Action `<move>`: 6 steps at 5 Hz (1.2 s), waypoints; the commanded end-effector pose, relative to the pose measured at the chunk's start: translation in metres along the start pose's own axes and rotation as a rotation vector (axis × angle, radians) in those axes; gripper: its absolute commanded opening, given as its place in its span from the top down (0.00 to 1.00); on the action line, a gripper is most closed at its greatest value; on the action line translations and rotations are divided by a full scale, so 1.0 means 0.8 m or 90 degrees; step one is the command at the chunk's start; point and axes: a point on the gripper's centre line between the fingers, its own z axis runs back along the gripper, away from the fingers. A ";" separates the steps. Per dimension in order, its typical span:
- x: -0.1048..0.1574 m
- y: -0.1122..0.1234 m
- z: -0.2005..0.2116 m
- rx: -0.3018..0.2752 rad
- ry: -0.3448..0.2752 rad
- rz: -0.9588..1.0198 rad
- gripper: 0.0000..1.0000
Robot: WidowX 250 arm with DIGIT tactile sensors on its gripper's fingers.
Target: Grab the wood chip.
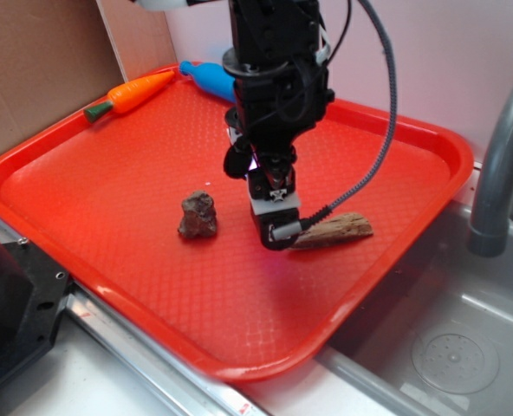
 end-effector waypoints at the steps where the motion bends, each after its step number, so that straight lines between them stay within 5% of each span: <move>1: 0.024 -0.020 -0.021 -0.041 -0.134 -0.054 0.00; 3: 0.055 -0.024 -0.052 -0.051 -0.086 -0.050 0.00; 4: 0.060 -0.026 -0.059 -0.051 -0.076 -0.046 1.00; 6: 0.044 -0.022 -0.042 -0.059 -0.076 -0.053 1.00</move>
